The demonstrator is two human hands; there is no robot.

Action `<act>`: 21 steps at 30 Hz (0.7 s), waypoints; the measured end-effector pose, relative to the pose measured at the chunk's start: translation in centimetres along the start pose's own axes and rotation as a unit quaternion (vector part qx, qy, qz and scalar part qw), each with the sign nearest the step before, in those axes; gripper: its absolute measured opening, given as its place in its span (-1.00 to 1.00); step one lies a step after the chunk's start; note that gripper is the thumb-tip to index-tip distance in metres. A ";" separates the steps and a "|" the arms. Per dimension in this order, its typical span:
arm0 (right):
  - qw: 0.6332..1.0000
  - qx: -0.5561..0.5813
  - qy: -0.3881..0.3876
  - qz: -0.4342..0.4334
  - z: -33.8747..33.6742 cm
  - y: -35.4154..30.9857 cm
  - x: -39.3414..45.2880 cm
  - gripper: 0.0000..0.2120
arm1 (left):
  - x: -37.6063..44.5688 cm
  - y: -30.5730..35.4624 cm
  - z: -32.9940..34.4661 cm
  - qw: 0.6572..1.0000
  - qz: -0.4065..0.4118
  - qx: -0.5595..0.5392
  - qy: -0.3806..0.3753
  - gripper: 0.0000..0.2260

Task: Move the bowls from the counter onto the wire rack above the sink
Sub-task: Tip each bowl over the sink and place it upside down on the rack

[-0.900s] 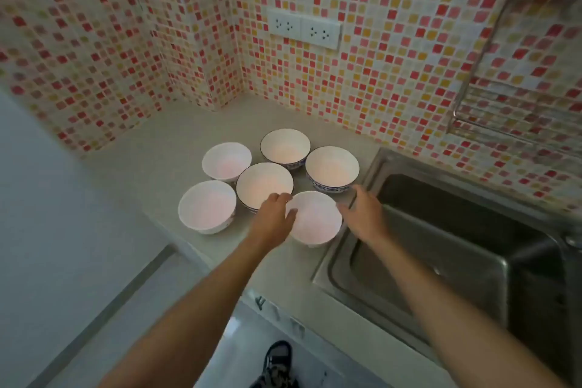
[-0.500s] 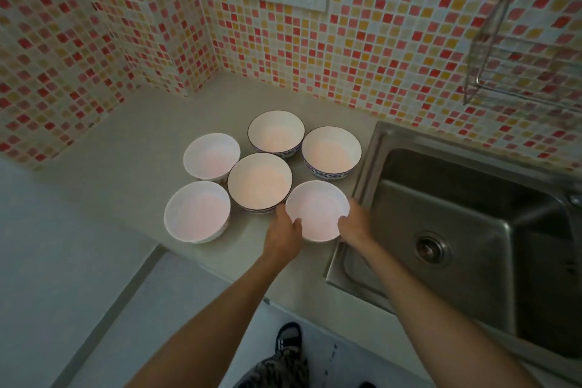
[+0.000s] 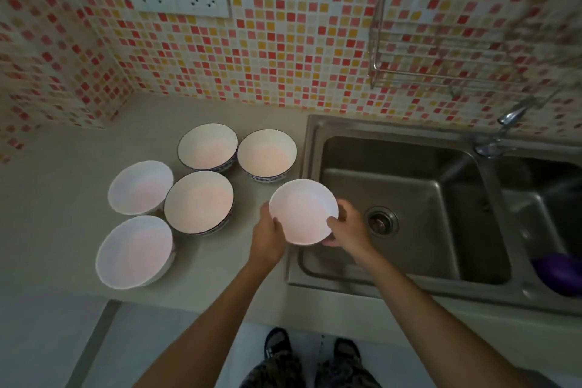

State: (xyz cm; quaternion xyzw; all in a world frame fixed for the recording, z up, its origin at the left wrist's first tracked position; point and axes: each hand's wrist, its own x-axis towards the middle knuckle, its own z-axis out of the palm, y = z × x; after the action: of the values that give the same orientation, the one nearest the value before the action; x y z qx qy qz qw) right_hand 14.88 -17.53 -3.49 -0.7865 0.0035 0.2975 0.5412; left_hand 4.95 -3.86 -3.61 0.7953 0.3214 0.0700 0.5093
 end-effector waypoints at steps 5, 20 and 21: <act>0.997 0.061 0.016 0.050 -3.9 1.1 -0.4 -0.56 | 0.0 2.2 3.5 0.999 0.018 0.016 -0.028 -0.63; 0.945 0.292 0.014 0.145 -15.8 6.5 0.6 -0.43 | -1.2 4.2 14.1 0.984 0.103 0.127 -0.067 -0.63; 0.944 0.293 0.021 0.148 -16.2 6.9 0.7 -0.44 | -1.4 3.2 14.5 0.972 0.121 0.187 -0.079 -0.57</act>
State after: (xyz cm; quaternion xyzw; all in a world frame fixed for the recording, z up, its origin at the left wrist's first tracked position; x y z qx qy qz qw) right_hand 20.74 -33.99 -5.85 -0.5901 0.2178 0.3436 0.6974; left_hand 11.63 -16.65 -7.44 0.9125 0.1886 0.0066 0.3630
